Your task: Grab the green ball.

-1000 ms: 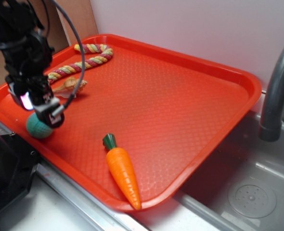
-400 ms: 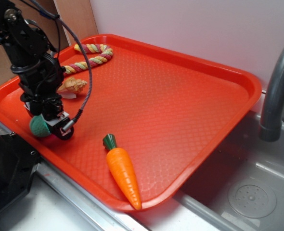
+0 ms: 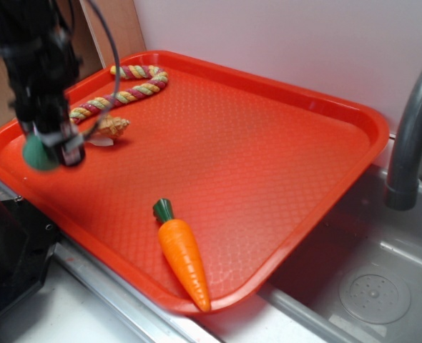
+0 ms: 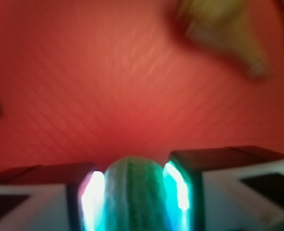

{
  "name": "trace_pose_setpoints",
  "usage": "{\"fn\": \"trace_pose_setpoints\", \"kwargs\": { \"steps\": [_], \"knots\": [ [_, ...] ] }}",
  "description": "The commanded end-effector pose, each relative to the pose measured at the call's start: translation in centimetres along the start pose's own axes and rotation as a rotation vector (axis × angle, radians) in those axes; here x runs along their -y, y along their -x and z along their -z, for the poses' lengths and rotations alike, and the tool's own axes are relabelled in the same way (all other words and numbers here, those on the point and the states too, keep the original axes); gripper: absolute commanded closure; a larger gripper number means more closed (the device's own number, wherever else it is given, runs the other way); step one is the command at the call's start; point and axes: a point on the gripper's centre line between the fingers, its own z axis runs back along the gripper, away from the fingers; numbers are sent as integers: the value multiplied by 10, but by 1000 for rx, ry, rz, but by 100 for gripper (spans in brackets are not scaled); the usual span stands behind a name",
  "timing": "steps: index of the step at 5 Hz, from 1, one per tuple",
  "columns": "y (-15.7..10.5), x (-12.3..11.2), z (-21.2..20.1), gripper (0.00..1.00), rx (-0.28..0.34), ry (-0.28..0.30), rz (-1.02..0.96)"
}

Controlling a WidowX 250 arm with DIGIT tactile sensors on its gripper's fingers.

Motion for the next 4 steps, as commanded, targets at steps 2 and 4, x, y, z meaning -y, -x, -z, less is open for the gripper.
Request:
{"fn": "trace_pose_setpoints", "kwargs": {
  "steps": [2, 4],
  "knots": [
    [-30, -12, -109, 100, 80, -166, -107],
    [-35, -15, -103, 100, 133, -267, -109]
  ]
}}
